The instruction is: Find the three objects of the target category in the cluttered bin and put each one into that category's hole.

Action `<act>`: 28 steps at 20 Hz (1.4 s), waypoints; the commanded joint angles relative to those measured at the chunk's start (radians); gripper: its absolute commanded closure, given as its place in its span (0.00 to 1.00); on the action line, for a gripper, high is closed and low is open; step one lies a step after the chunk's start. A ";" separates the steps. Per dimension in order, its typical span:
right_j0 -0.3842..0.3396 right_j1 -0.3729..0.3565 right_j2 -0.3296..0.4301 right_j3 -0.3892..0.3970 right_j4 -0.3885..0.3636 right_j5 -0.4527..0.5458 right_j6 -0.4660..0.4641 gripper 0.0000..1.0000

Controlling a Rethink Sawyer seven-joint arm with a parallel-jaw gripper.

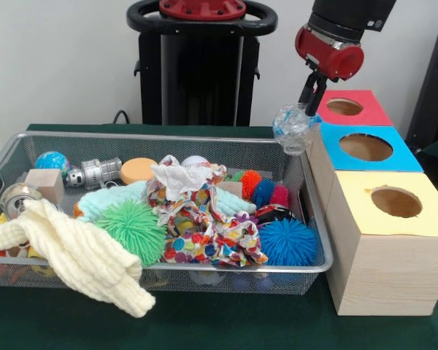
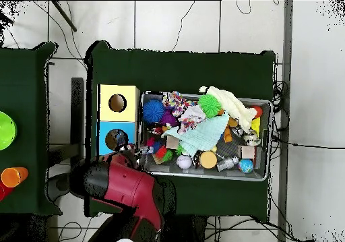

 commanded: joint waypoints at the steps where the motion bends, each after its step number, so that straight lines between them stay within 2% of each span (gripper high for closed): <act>1: -0.009 0.045 0.085 -0.031 0.037 0.129 0.205 1.00; 13: 0.040 0.074 0.056 -0.073 0.065 0.182 0.291 1.00; 19: 0.078 0.105 0.019 -0.109 0.084 0.216 0.330 1.00; 23: 0.081 0.111 0.003 -0.118 0.073 0.220 0.294 1.00; 28: 0.020 0.079 0.025 -0.094 0.032 0.184 0.153 1.00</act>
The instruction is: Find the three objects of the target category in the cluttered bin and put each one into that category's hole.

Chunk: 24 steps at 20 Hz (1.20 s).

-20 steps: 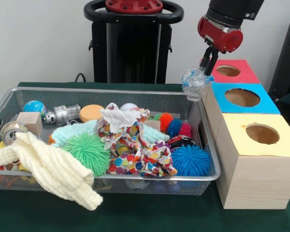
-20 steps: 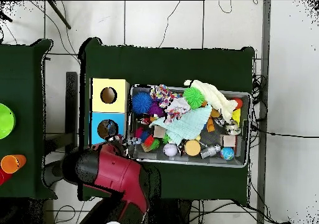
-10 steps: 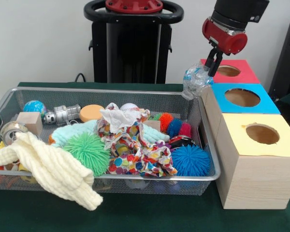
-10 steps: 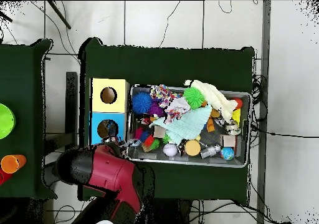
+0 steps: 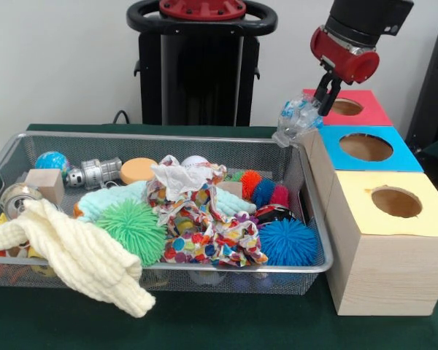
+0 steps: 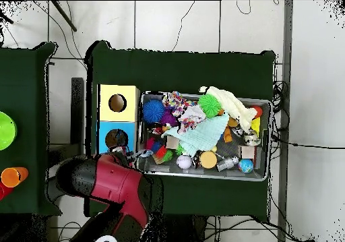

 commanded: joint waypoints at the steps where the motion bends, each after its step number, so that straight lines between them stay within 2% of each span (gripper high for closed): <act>1: -0.061 0.012 0.076 -0.034 -0.004 0.081 0.129 1.00; 15: -0.127 -0.021 0.095 -0.015 -0.085 0.031 0.001 1.00; 21: -0.136 -0.037 0.106 -0.018 -0.108 0.060 0.015 1.00; 24: -0.151 -0.064 0.121 -0.013 -0.121 0.086 -0.007 1.00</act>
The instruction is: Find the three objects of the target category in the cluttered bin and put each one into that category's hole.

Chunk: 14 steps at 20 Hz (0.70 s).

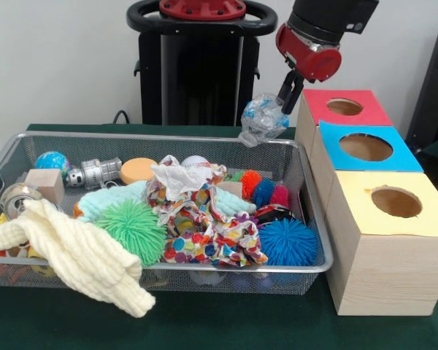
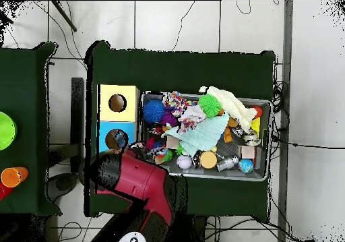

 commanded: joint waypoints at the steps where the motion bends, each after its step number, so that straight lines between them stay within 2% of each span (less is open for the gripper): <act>1: -0.050 -0.045 0.123 -0.013 -0.062 0.096 -0.020 1.00; 3: -0.061 -0.061 0.127 -0.015 -0.074 0.117 -0.038 1.00; 6: -0.077 -0.076 0.139 -0.011 -0.096 0.092 -0.063 1.00; 14: -0.064 -0.070 0.144 -0.048 -0.119 0.128 -0.001 1.00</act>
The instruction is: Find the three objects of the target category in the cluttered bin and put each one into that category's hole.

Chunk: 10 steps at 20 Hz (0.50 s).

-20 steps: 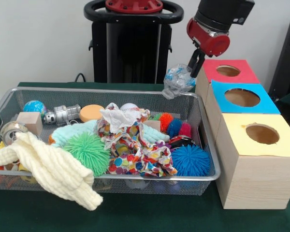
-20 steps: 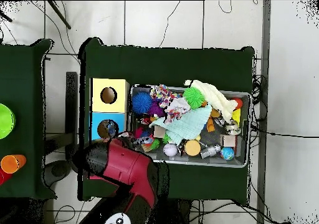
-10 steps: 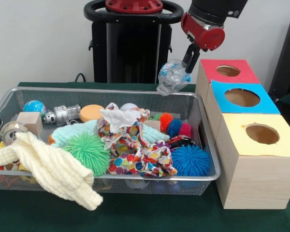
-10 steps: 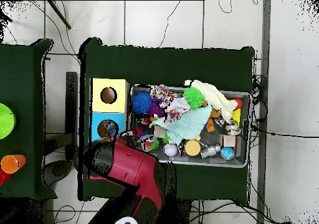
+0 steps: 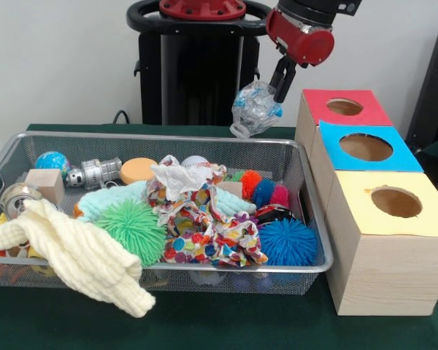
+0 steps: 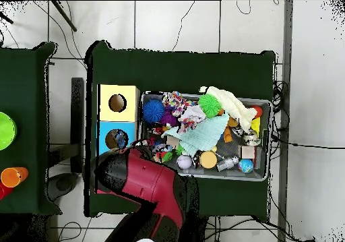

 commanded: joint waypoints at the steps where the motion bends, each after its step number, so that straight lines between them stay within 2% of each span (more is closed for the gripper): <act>1: -0.009 0.000 0.122 -0.051 -0.048 0.135 0.011 1.00; 10: 0.022 0.009 0.107 -0.079 -0.037 0.187 0.081 1.00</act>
